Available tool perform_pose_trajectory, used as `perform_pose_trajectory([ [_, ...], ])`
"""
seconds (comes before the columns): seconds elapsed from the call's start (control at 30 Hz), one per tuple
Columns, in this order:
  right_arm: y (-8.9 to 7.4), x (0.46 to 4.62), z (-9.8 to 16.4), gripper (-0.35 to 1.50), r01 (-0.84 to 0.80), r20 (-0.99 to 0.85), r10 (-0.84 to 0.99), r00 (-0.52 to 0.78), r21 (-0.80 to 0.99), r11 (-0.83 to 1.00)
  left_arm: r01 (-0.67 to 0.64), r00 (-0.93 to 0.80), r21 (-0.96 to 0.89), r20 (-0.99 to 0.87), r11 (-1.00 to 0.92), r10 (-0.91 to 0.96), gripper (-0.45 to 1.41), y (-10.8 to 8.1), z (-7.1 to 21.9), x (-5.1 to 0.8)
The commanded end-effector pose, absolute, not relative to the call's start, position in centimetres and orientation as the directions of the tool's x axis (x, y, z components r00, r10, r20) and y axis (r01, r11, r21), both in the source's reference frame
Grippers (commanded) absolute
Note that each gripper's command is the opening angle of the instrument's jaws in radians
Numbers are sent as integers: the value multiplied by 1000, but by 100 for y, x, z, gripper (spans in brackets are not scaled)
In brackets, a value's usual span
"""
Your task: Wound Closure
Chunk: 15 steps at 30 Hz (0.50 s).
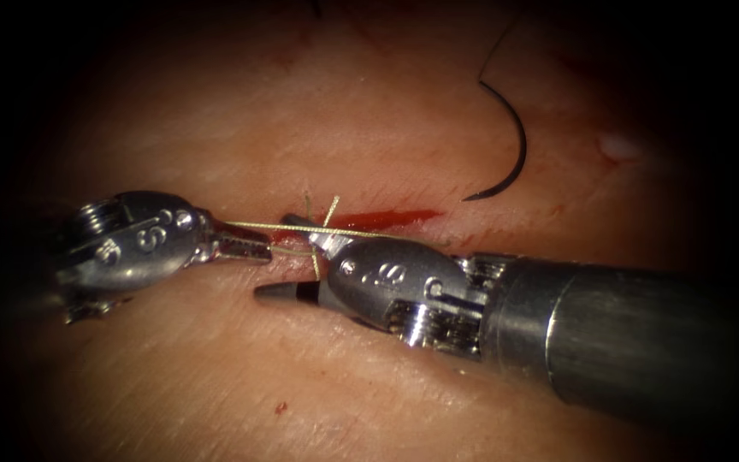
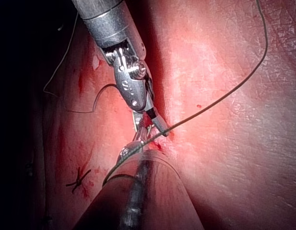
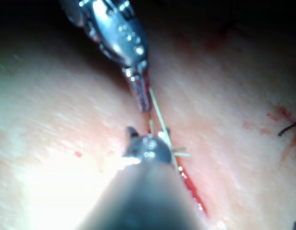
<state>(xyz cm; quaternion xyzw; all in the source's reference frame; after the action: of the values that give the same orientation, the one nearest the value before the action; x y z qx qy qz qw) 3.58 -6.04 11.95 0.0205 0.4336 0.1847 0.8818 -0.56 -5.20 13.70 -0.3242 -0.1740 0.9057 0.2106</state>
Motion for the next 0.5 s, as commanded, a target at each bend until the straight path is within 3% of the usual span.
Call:
perform_pose_trajectory([
  [0.03,-598,368,1200,136,-307,-760,333,558,184,934,-266,-699,-449,-519,-853,491,-45,-517,1376,-59],
  [0.5,-586,385,1213,138,-310,-764,308,567,148,939,-272,-697,-441,-523,-855,491,-45,-515,1370,-61],
])
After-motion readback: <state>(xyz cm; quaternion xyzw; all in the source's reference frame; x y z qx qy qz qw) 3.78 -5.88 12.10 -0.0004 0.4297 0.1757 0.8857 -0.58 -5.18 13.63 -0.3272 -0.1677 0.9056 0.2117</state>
